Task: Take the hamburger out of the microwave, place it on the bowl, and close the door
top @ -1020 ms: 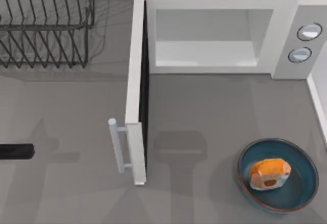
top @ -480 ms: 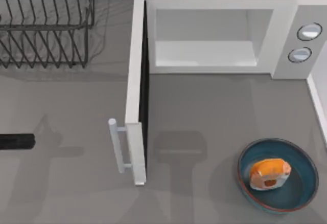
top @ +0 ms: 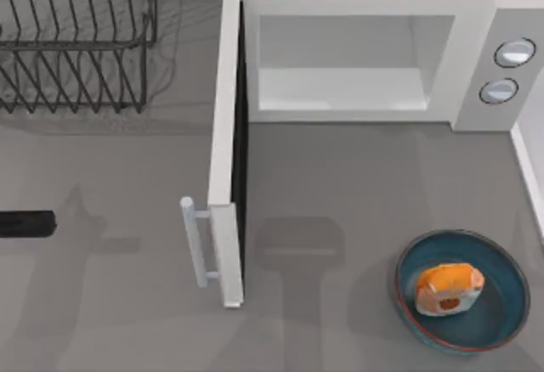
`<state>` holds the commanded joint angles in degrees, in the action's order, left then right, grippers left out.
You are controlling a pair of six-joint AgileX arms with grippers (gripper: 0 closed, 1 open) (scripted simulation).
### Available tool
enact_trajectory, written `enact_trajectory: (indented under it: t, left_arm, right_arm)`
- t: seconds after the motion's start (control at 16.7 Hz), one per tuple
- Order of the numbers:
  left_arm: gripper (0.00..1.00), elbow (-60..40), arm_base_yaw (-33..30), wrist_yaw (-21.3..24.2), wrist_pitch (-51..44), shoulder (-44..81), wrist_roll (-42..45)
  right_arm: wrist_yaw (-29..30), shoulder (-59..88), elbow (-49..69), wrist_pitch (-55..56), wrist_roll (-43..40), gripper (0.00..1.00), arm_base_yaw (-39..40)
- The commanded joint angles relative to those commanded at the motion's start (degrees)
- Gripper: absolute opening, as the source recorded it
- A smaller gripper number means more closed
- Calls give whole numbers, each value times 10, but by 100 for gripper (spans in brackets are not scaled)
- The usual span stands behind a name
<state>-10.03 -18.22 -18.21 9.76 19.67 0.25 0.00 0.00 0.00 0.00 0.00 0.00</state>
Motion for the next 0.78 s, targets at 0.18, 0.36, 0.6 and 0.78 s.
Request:
enact_trajectory:
  t: [0.18, 0.36, 0.6, 0.78]
  left_arm:
    - [0, -3, 61, 61, 10, 13, 0]
    - [0, -4, 127, 128, 20, 24, 0]
    - [0, -4, 146, 146, 23, 28, 0]
    - [0, -4, 143, 143, 21, 27, 0]
  right_arm:
    - [0, 0, 0, 0, 0, 100, 0]
    - [0, 0, 0, 0, 0, 100, 0]
    - [0, 0, 0, 0, 0, 100, 0]
    - [0, 0, 0, 0, 0, 100, 0]
